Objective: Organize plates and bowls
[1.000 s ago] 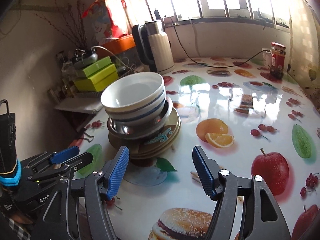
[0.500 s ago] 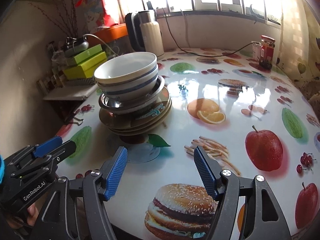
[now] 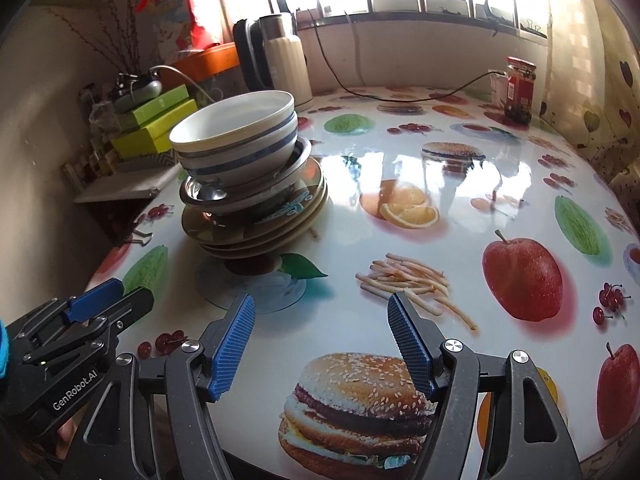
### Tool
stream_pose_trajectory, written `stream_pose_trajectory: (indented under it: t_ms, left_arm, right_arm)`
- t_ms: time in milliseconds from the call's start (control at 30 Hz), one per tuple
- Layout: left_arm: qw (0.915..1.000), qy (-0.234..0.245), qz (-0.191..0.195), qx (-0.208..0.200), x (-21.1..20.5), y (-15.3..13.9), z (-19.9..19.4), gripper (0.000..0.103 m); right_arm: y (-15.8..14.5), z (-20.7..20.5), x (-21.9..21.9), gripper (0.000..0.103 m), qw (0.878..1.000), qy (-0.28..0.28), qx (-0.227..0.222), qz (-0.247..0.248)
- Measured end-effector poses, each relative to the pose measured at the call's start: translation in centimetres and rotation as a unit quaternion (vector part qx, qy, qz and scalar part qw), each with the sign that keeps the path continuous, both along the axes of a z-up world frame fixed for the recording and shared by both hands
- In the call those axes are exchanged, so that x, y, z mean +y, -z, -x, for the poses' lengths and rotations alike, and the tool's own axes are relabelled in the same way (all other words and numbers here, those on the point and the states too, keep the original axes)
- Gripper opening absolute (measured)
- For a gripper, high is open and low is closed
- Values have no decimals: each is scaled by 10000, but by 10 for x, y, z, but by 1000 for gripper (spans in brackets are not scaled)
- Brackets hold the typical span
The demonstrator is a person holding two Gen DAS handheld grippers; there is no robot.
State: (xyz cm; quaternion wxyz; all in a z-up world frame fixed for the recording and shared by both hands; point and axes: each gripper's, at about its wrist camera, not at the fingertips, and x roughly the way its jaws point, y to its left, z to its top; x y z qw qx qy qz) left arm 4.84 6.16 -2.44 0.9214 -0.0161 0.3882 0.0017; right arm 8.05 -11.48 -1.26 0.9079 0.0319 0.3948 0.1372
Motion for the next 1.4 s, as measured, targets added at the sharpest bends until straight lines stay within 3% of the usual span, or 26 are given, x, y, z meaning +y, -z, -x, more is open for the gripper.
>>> stream_pose_trajectory:
  t_ms: [1400]
  left_arm:
    - [9998,8,-51,210,-2,9,-6,43]
  right_arm:
    - [12,-2,-2,70,9998,105,153,35]
